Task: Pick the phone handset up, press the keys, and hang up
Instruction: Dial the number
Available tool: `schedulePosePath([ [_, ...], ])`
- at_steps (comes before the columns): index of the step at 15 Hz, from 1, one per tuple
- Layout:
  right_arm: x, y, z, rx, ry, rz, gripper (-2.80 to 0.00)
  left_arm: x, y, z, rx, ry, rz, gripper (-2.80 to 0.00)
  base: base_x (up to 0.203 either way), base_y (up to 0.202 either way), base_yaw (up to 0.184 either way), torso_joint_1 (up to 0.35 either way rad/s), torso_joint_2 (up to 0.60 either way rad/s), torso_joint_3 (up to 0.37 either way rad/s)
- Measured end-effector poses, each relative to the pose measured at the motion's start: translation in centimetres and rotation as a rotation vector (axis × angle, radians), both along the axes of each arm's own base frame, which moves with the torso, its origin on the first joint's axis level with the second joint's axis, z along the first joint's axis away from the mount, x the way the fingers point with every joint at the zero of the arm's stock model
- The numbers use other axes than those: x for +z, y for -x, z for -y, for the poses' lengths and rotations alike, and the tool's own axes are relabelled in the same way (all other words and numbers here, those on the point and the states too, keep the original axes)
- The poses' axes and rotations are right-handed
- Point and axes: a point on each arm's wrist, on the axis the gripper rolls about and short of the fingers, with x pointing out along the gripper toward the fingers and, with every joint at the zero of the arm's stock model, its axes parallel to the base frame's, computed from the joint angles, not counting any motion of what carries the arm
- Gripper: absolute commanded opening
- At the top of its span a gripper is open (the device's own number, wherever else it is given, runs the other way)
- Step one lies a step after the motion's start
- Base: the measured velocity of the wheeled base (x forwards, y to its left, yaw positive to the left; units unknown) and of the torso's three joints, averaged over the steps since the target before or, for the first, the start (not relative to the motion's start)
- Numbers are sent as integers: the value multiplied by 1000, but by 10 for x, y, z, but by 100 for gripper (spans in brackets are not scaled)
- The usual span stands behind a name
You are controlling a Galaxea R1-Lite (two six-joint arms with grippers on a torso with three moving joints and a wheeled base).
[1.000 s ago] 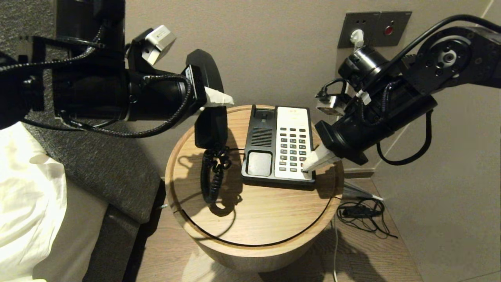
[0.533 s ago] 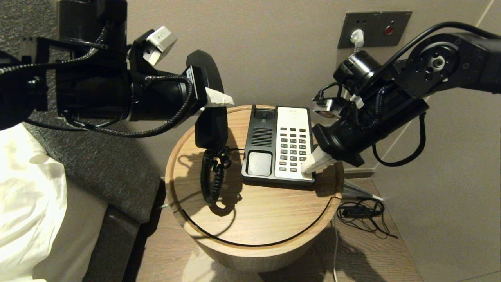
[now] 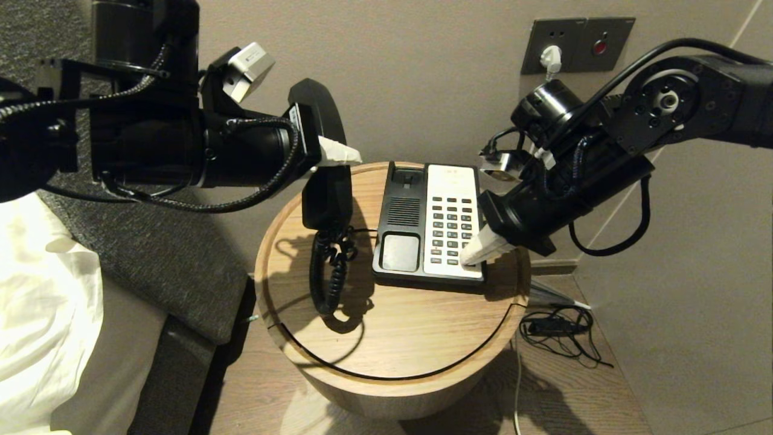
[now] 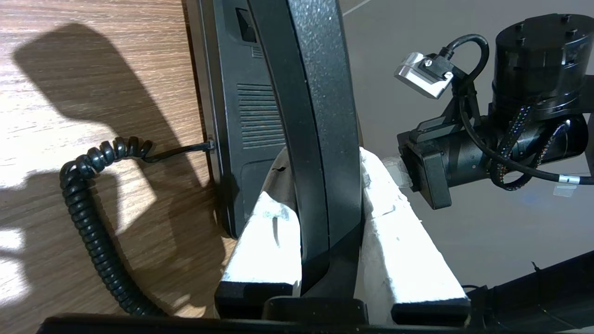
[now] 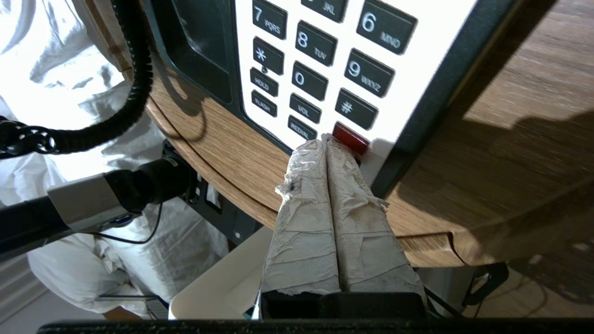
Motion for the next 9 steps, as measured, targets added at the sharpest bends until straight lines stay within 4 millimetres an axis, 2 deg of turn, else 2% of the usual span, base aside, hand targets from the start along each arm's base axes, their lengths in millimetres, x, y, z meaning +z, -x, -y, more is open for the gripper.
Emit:
schedulePosePath([
  [9,-5,-3,0,-26,56,20,-280,-1,0,0,2,-1,-2,-280,0,0,0,0,0,0],
])
